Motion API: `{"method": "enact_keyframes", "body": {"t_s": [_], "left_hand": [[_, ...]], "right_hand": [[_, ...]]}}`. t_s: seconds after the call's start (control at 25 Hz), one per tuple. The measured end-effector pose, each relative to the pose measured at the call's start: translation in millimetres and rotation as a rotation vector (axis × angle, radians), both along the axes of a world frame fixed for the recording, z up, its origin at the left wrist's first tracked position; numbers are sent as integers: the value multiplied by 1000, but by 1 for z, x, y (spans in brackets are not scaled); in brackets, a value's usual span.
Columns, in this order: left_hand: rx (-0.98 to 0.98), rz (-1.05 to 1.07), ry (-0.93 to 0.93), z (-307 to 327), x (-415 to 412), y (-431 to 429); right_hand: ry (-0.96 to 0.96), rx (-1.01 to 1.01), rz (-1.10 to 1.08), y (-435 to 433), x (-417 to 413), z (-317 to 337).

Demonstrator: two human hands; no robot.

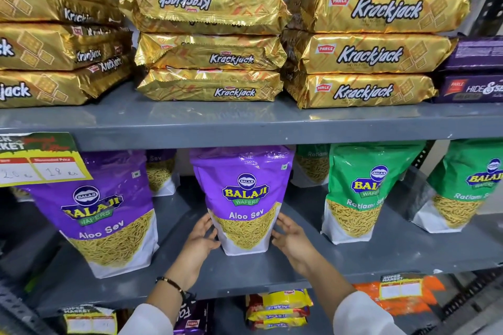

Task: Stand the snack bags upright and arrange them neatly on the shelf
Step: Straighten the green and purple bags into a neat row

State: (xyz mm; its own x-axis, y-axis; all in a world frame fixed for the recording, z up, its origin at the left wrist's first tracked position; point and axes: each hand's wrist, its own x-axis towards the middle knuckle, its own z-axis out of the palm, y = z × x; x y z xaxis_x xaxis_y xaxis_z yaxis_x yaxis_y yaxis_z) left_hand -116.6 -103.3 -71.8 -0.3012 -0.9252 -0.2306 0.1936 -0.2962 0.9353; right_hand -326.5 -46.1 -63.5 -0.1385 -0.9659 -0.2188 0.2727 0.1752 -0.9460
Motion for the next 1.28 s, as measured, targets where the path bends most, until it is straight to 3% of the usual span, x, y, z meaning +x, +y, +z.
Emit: {"method": "enact_keyframes", "body": {"t_s": [1.12, 1.2, 1.28], "left_hand": [[-2, 91, 44, -11, -10, -10], [7, 143, 80, -9, -12, -7], [-5, 213, 26, -5, -10, -3]], "right_hand": [[-16, 34, 3, -2, -1, -1], [-5, 39, -123, -1, 2, -2], [-45, 52, -404, 4, 7, -4]]}}
